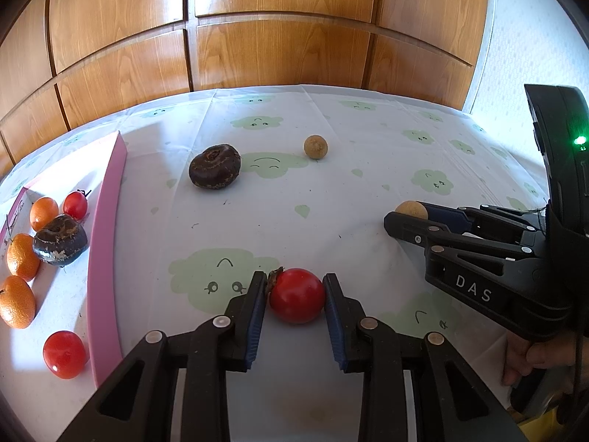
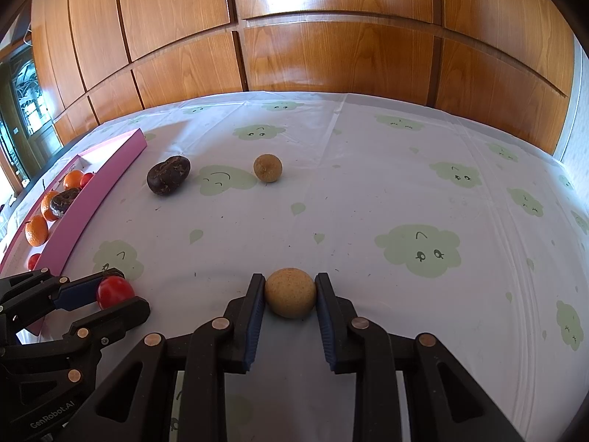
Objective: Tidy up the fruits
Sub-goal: 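Hold the tomato in the left tool and the tan fruit in the right tool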
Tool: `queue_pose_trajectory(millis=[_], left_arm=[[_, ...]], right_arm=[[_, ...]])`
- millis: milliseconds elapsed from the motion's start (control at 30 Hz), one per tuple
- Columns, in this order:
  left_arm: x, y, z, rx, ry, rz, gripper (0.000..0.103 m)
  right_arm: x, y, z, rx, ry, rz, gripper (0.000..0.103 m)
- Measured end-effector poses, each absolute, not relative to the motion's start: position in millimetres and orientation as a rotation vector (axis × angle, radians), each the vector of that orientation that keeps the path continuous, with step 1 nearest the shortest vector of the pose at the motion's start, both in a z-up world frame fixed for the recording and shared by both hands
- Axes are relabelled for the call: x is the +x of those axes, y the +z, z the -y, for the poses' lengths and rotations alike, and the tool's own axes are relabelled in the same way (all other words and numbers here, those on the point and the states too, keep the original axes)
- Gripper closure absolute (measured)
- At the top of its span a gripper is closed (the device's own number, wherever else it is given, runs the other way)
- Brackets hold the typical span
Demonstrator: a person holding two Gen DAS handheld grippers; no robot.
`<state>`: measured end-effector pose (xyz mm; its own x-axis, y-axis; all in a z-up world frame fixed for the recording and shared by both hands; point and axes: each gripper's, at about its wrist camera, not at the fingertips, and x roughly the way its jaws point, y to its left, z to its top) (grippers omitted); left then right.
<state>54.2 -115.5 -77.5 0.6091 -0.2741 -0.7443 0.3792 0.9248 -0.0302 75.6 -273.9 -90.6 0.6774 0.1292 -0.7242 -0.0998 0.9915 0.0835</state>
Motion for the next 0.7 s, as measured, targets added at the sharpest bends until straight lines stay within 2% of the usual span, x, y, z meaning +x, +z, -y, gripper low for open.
queue_pose_trajectory(millis=[700], left_arm=[[52.4,-71.0,115.4,0.153,-0.373,-0.853,0.073]], right_arm=[[75.6,-90.9,273.5,0.035,0.129,-0.816,0.075]])
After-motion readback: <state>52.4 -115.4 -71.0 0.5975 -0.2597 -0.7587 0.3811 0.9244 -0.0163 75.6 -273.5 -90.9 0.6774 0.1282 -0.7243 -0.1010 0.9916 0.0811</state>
